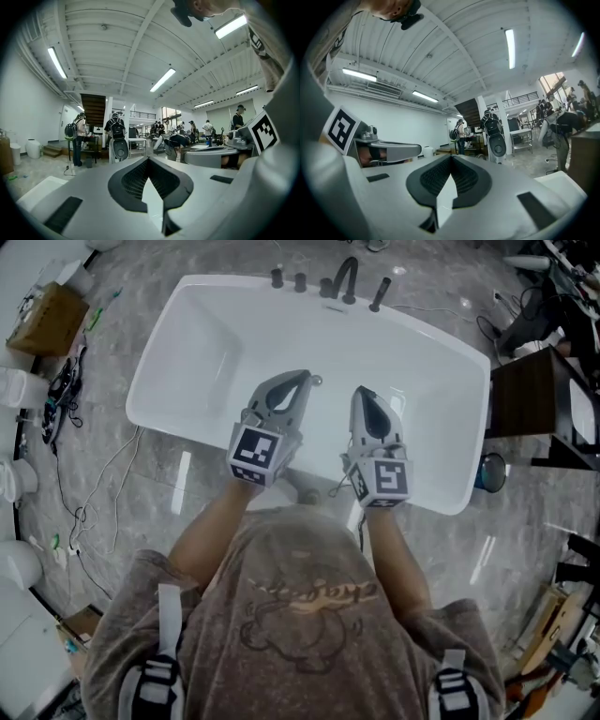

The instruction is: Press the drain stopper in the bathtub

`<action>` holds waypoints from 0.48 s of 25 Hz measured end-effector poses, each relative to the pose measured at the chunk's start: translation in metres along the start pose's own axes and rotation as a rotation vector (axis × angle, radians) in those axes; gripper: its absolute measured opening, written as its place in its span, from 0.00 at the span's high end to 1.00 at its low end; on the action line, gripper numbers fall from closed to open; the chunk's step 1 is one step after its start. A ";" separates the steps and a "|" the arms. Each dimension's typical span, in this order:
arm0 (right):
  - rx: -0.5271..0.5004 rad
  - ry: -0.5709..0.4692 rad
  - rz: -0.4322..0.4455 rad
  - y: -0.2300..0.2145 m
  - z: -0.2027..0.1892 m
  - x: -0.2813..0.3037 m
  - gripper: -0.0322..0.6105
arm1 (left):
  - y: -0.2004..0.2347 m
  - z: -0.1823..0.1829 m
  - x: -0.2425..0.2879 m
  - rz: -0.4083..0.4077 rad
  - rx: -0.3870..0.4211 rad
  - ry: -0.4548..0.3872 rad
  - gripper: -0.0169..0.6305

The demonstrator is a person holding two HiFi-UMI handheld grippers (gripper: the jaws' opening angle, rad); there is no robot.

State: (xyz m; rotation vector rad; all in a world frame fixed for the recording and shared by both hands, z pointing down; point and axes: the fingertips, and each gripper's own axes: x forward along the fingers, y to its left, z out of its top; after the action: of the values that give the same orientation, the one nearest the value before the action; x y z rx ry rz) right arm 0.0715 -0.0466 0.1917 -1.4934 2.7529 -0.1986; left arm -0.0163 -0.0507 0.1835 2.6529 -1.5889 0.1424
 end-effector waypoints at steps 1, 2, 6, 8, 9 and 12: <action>0.002 -0.005 -0.003 -0.002 0.000 0.006 0.95 | 0.005 -0.001 0.005 -0.008 0.002 0.000 0.98; 0.002 -0.011 -0.008 -0.004 0.000 0.012 0.95 | 0.010 -0.002 0.010 -0.016 0.004 -0.001 0.98; 0.002 -0.014 -0.037 -0.012 -0.006 0.034 0.95 | 0.029 -0.007 0.028 -0.041 0.011 -0.002 0.98; -0.001 -0.021 -0.039 -0.013 -0.009 0.045 0.95 | 0.036 -0.010 0.036 -0.051 0.014 -0.005 0.98; -0.002 -0.018 -0.041 -0.014 -0.012 0.049 0.95 | 0.039 -0.012 0.040 -0.057 0.015 -0.006 0.98; 0.002 -0.008 -0.049 -0.015 -0.021 0.062 0.95 | 0.047 -0.019 0.050 -0.075 0.018 -0.011 0.98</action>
State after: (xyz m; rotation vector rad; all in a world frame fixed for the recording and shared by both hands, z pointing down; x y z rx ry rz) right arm 0.0486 -0.1044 0.2179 -1.5586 2.7107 -0.1956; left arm -0.0358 -0.1151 0.2068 2.7270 -1.4951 0.1405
